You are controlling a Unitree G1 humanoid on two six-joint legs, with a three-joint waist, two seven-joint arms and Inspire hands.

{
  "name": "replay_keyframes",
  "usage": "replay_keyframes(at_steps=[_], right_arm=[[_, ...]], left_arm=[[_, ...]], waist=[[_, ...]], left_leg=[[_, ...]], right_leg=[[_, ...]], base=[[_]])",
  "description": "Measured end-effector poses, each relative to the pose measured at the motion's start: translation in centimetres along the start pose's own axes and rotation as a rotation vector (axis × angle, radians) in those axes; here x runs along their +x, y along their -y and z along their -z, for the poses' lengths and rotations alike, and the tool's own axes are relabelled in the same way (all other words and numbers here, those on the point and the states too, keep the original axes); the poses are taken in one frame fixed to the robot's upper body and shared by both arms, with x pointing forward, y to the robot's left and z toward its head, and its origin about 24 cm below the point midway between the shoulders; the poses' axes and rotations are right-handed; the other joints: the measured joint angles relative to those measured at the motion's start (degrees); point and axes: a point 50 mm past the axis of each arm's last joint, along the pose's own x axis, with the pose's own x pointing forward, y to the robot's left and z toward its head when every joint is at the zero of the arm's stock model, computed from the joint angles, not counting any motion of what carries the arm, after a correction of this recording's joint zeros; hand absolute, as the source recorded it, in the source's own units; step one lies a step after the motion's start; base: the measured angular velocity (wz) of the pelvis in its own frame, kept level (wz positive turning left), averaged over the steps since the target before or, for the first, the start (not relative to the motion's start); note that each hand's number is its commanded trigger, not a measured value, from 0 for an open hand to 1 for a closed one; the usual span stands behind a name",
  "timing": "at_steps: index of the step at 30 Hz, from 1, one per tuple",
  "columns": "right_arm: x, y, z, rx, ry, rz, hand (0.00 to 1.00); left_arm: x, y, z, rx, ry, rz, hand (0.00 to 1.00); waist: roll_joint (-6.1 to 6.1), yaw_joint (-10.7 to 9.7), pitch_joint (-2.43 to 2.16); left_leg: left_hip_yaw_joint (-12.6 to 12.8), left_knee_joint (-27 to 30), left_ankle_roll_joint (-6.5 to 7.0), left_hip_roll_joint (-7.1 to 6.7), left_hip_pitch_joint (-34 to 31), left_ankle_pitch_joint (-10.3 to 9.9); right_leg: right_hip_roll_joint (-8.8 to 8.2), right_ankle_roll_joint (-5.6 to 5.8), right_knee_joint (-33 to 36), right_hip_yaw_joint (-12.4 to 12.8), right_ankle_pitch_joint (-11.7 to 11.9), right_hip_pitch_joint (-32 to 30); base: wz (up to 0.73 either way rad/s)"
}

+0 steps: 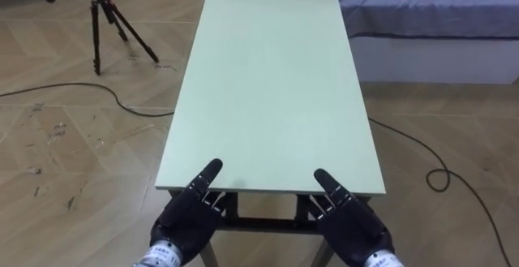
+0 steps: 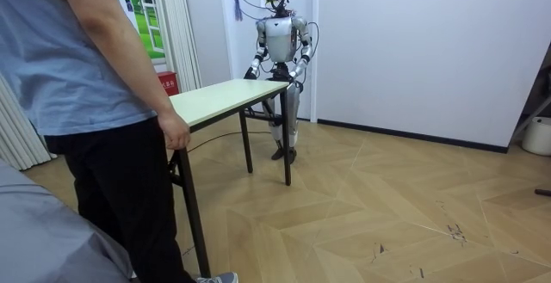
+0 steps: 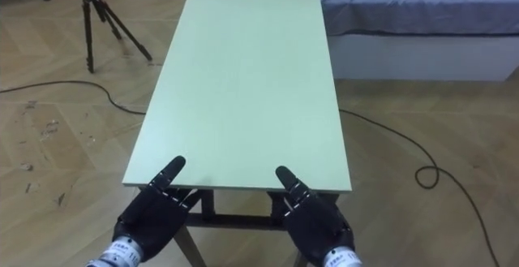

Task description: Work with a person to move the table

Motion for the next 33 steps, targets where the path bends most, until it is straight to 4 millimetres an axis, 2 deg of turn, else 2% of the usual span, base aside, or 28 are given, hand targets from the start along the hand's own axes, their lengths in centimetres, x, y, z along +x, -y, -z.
replay_keyframes(at_steps=[5,10,16,17,18,19,20,21,28,33], right_arm=[[0.3,-0.1,-0.1,0.019,0.015,0.024,0.0],[0.6,-0.4,0.0,0.056,0.031,0.024,0.0],[0.8,-0.6,0.1,0.098,0.048,0.018,0.0],[0.8,-0.6,0.1,0.103,0.049,0.018,0.0],[0.8,-0.6,0.1,0.107,0.049,0.017,0.0],[0.8,-0.6,0.1,0.11,0.049,0.017,0.0],[0.8,-0.7,0.2,0.118,0.05,0.016,0.2],[0.8,-0.7,0.2,0.121,0.052,0.016,1.0],[1.0,-0.9,0.5,0.138,0.068,0.016,1.0],[1.0,-0.3,0.9,0.159,0.066,0.094,1.0]], left_arm=[[0.1,-0.1,0.2,-0.009,-0.001,-0.005,0.0],[0.5,-0.2,0.3,-0.033,0.01,-0.012,0.0],[0.6,0.0,0.5,-0.062,0.029,-0.004,0.0],[0.6,0.0,0.5,-0.062,0.029,-0.004,0.1],[0.6,0.0,0.5,-0.062,0.03,-0.004,0.41],[0.6,0.0,0.5,-0.063,0.031,-0.004,1.0],[0.7,0.0,0.5,-0.063,0.033,-0.003,1.0],[0.7,0.0,0.5,-0.065,0.035,-0.003,1.0],[0.8,0.2,0.7,-0.088,0.053,0.004,1.0],[0.8,-0.2,1.2,-0.088,0.036,-0.059,1.0]], waist=[[0.12,0.0,0.08],[0.72,-0.26,0.44],[1.17,-1.15,0.39],[1.28,-1.29,0.31],[1.4,-1.45,0.23],[1.44,-1.44,0.21],[1.52,-1.47,0.15],[1.54,-1.5,0.13],[1.51,-1.66,0.11],[1.53,-1.65,0.12]], left_leg=[[0.05,0.08,0.0,0.0,0.35,0.0],[0.0,-0.01,0.0,0.0,0.74,0.0],[-0.35,0.0,0.01,-0.03,0.62,-0.01],[-0.38,0.0,0.01,-0.03,0.61,-0.01],[-0.38,0.0,0.01,-0.03,0.62,-0.01],[-0.38,0.01,0.01,-0.03,0.61,-0.01],[-0.38,0.02,0.01,-0.03,0.57,-0.01],[-0.37,0.01,0.01,-0.04,0.54,-0.01],[-0.33,0.04,0.01,-0.04,0.55,-0.01],[-0.24,0.45,0.01,-0.05,-0.59,0.0]], right_leg=[[-0.02,0.0,-0.12,0.06,0.0,0.24],[-0.02,0.0,-0.06,0.01,0.0,0.31],[-0.02,0.0,-0.01,-0.19,0.0,0.25],[-0.02,0.0,-0.01,-0.2,0.0,0.24],[-0.02,0.0,-0.02,-0.19,0.0,0.25],[-0.02,0.0,-0.01,-0.18,0.0,0.24],[-0.02,0.0,-0.01,-0.15,0.0,0.19],[-0.02,0.0,0.01,-0.08,0.0,0.16],[-0.02,0.0,0.01,-0.04,0.0,0.2],[-0.04,-0.02,-0.04,0.06,0.01,-0.44]], base=[[0.0],[0.0],[0.02],[0.0],[0.0],[0.0],[0.0],[0.0],[0.0],[-0.01]])
